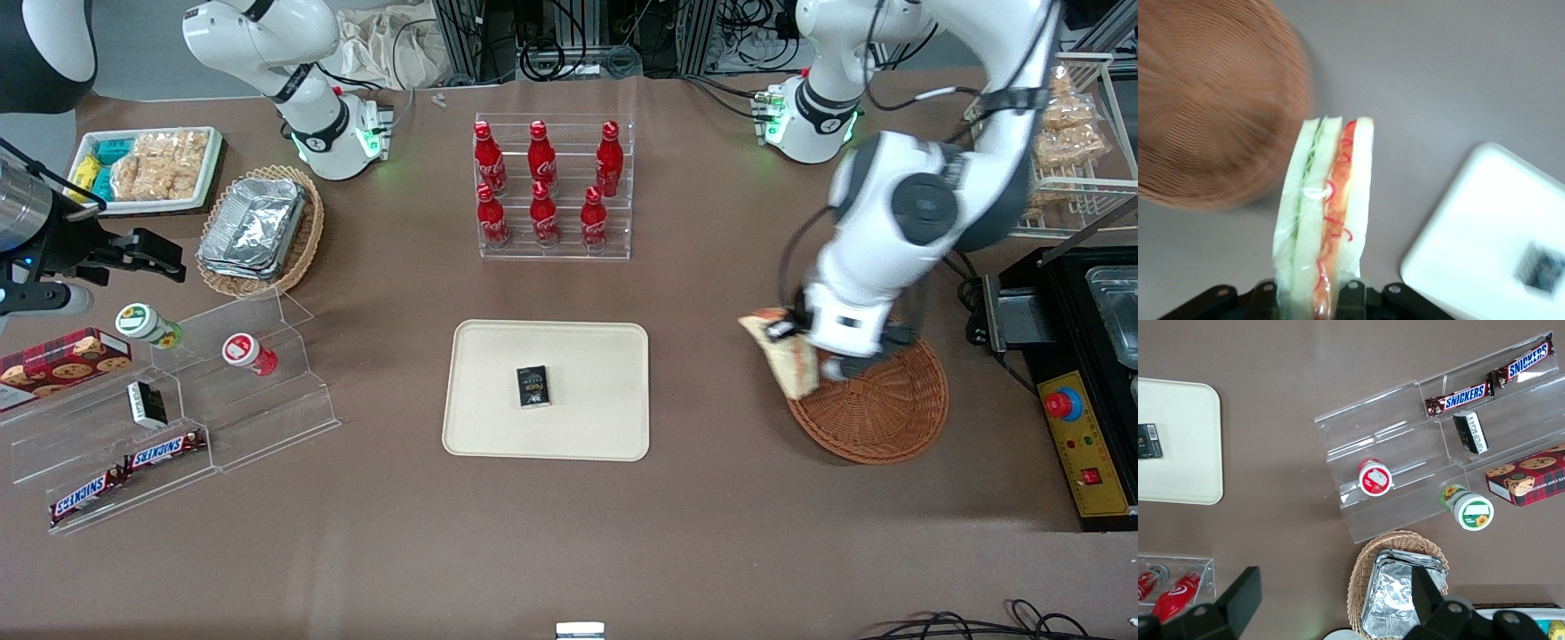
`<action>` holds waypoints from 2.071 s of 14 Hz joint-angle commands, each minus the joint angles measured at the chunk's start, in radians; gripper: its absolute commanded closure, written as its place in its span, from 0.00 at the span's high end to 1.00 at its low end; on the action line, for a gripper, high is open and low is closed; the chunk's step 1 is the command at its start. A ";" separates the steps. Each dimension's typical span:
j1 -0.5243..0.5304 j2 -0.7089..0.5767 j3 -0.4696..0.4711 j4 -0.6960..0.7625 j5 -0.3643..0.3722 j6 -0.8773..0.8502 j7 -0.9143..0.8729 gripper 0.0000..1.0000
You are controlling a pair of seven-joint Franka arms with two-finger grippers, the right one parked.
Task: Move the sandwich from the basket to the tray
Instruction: 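Carry the sandwich with the left gripper over to the cream tray, then lower the sandwich onto the tray and open the left gripper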
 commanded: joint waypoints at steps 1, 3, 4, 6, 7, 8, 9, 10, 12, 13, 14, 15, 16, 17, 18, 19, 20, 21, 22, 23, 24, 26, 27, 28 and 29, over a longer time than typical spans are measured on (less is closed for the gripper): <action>0.008 0.136 -0.125 0.060 0.016 0.035 0.042 0.00; -0.023 0.183 -0.150 0.057 0.056 0.042 0.191 0.00; -0.029 0.213 -0.150 0.061 0.058 0.057 0.267 0.00; -0.040 0.272 -0.150 0.069 0.065 0.132 0.328 0.00; -0.063 0.302 -0.150 0.072 0.091 0.169 0.325 0.00; -0.080 0.338 -0.148 0.083 0.125 0.201 0.319 0.00; -0.086 0.372 -0.147 0.107 0.146 0.216 0.296 0.00; -0.087 0.406 -0.147 0.142 0.174 0.217 0.270 0.00; -0.106 0.469 -0.147 0.207 0.249 0.217 0.206 0.00; -0.115 0.504 -0.145 0.231 0.298 0.217 0.173 0.00; -0.120 0.533 -0.145 0.251 0.347 0.218 0.136 0.00; -0.120 0.558 -0.145 0.273 0.390 0.218 0.086 0.17; -0.123 0.578 -0.145 0.288 0.427 0.220 0.025 0.52; -0.136 0.590 -0.145 0.298 0.467 0.229 -0.023 0.66; -0.140 0.593 -0.145 0.298 0.501 0.244 -0.049 0.79; -0.140 0.590 -0.145 0.298 0.513 0.250 -0.074 0.99; -0.138 0.583 -0.145 0.296 0.512 0.250 -0.101 0.99; -0.134 0.572 -0.145 0.298 0.512 0.249 -0.129 0.99; -0.132 0.547 -0.145 0.298 0.504 0.249 -0.161 1.00; -0.132 0.537 -0.147 0.320 0.500 0.244 -0.202 1.00; -0.132 0.529 -0.147 0.360 0.503 0.214 -0.230 1.00; -0.126 0.482 -0.153 0.428 0.489 0.029 -0.223 0.99; -0.127 0.442 -0.151 0.449 0.437 -0.043 -0.215 1.00; -0.126 0.396 -0.147 0.457 0.382 -0.084 -0.177 1.00; -0.124 0.342 -0.142 0.450 0.334 -0.124 -0.122 1.00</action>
